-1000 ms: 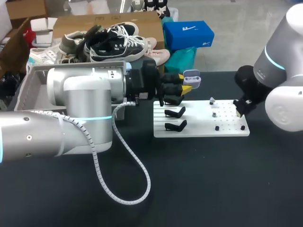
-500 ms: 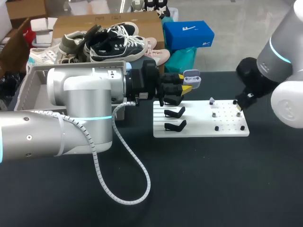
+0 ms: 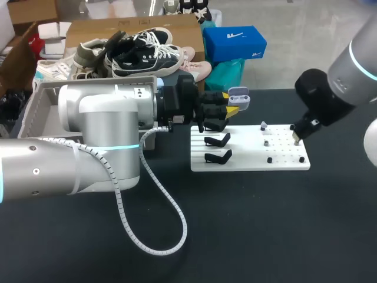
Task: Pick up each earbud case from the left stands, insert the matching earbuds, close the lid, and place the case in the box.
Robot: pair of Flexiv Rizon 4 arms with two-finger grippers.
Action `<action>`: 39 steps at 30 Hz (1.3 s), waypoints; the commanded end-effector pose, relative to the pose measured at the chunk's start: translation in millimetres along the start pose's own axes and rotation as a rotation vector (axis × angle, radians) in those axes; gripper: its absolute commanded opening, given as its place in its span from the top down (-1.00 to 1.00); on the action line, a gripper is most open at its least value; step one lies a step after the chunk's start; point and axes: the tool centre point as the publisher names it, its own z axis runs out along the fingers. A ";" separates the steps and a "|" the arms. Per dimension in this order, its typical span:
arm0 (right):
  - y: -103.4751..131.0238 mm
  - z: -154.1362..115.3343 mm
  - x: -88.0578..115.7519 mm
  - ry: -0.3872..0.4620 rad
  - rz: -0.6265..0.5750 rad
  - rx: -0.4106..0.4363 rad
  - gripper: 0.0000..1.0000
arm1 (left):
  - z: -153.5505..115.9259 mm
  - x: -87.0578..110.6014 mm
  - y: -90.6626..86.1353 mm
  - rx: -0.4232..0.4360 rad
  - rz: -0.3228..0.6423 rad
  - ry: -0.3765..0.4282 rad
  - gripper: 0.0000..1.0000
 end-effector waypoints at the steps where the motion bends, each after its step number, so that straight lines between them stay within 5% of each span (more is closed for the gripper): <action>1: 16.2 -21.0 12.5 -0.044 -0.016 0.025 1.00 | -0.5 0.3 -1.8 -0.007 0.002 -0.003 1.00; 21: 15.3 -19.6 10.1 -0.028 -0.002 0.038 1.00 | -0.5 0.3 -1.8 -0.007 0.002 -0.003 1.00; 39: 18.6 -60.8 -14.0 0.105 0.585 0.330 1.00 | -0.5 0.3 -1.8 -0.007 0.002 -0.003 1.00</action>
